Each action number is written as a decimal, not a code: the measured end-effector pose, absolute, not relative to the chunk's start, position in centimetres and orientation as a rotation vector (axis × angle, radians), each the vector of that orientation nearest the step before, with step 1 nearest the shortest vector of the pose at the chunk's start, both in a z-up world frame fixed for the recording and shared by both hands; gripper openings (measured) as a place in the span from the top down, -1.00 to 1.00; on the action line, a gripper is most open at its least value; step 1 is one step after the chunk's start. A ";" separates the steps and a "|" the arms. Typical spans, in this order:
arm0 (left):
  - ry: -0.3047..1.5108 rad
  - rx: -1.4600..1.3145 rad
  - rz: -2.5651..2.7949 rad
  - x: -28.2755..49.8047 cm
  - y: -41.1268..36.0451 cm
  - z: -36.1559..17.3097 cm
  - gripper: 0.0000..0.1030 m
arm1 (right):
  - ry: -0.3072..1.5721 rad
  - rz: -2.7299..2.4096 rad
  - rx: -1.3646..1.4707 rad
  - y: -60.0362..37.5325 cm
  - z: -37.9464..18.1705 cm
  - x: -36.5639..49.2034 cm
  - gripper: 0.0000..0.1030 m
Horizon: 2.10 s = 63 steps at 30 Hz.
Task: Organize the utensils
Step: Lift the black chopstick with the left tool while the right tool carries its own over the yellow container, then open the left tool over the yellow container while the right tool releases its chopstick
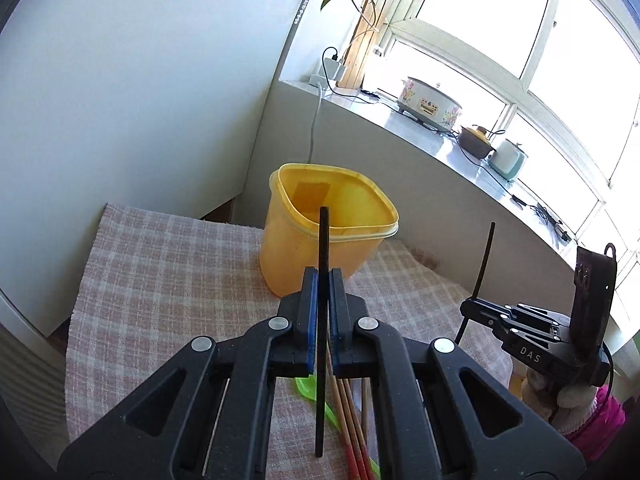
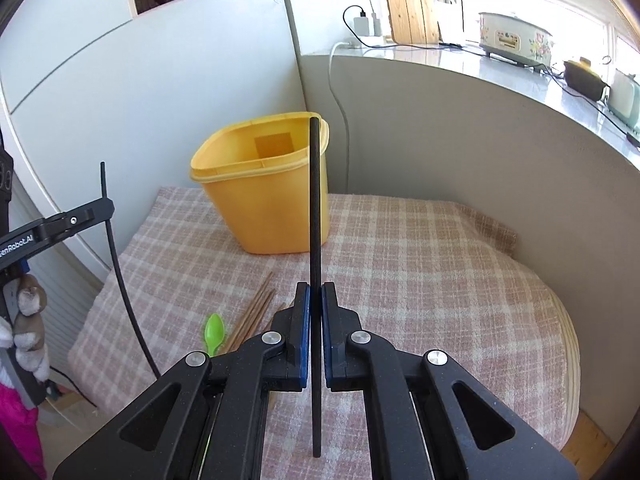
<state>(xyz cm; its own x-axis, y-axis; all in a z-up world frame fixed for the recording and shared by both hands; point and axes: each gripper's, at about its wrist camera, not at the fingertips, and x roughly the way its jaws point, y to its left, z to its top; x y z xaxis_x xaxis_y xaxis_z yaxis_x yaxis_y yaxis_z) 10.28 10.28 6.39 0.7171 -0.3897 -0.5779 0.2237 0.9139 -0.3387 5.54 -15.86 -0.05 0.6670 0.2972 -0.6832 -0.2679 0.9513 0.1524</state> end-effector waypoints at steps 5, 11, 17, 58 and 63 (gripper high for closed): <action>0.633 -0.251 -0.356 10.5 10.1 8.7 0.95 | 0.663 0.294 0.015 -15.7 2.0 5.3 0.92; 0.569 -0.270 -0.374 11.4 10.2 11.7 0.95 | 0.573 0.274 0.005 -15.6 4.3 5.8 0.92; 0.512 -0.288 -0.391 12.1 10.2 14.2 0.95 | 0.525 0.268 0.006 -15.6 6.4 6.4 0.92; 0.395 -0.365 -0.312 21.2 12.2 18.8 0.95 | 0.461 0.331 0.165 -14.7 10.9 14.8 0.92; 0.391 -0.353 -0.298 21.7 11.9 18.7 0.95 | 0.497 0.342 0.181 -14.5 9.8 15.7 0.92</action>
